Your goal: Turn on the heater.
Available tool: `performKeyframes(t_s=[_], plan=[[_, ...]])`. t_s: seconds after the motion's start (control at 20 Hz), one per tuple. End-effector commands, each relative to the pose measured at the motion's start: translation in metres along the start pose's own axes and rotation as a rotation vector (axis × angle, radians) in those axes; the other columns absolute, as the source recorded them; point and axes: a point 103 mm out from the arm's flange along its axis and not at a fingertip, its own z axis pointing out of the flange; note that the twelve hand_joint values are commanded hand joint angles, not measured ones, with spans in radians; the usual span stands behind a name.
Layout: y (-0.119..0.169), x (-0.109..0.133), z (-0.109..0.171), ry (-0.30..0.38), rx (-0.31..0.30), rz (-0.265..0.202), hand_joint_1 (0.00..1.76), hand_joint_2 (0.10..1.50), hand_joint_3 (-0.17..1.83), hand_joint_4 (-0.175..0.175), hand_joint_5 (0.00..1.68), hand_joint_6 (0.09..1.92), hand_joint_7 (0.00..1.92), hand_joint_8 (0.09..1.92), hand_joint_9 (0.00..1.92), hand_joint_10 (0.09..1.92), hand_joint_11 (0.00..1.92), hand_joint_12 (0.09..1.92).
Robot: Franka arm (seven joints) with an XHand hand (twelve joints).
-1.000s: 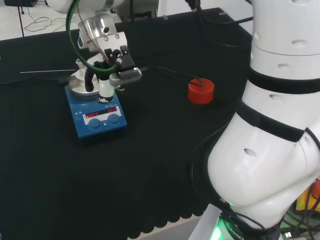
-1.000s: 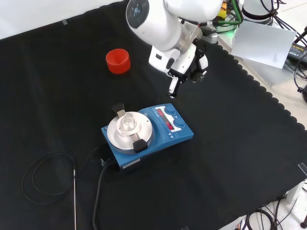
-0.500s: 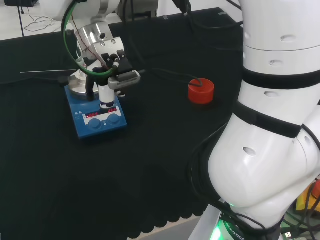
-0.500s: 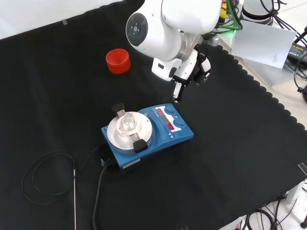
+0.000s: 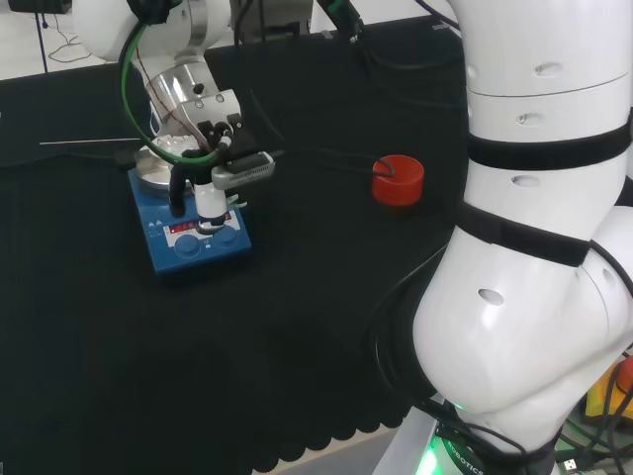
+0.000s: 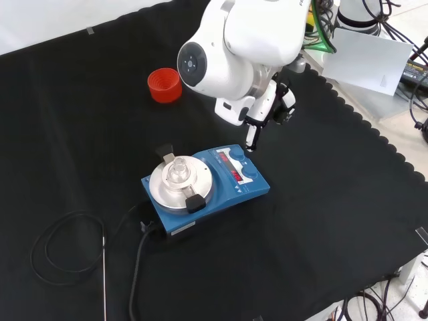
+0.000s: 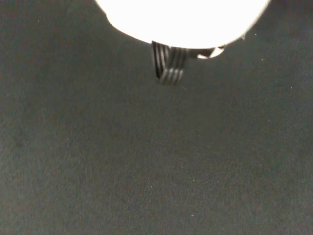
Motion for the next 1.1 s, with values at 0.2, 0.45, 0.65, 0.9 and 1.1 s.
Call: performKeyframes(t_s=[0.2, 0.45, 0.65, 0.9, 1.1], plan=[[0.012, 0.002, 0.006, -0.025, 0.029, 0.004, 1.42, 0.48, 1.25, -0.037, 0.29, 0.25, 1.56, 1.59, 1.64, 1.41, 1.32, 1.36], [0.019, 0.001, 0.008, -0.029, 0.049, 0.004, 1.42, 0.47, 1.26, -0.036, 0.30, 0.21, 1.56, 1.59, 1.64, 1.41, 1.32, 1.36], [0.023, 0.002, 0.008, -0.032, 0.054, 0.003, 1.41, 0.47, 1.27, -0.036, 0.30, 0.20, 1.56, 1.59, 1.65, 1.41, 1.33, 1.36], [0.028, 0.001, 0.011, -0.032, 0.071, 0.003, 1.41, 0.47, 1.27, -0.036, 0.31, 0.19, 1.56, 1.59, 1.65, 1.41, 1.33, 1.36], [0.032, 0.001, 0.013, -0.030, 0.083, 0.005, 1.41, 0.47, 1.28, -0.036, 0.31, 0.19, 1.56, 1.59, 1.65, 1.41, 1.33, 1.36]])
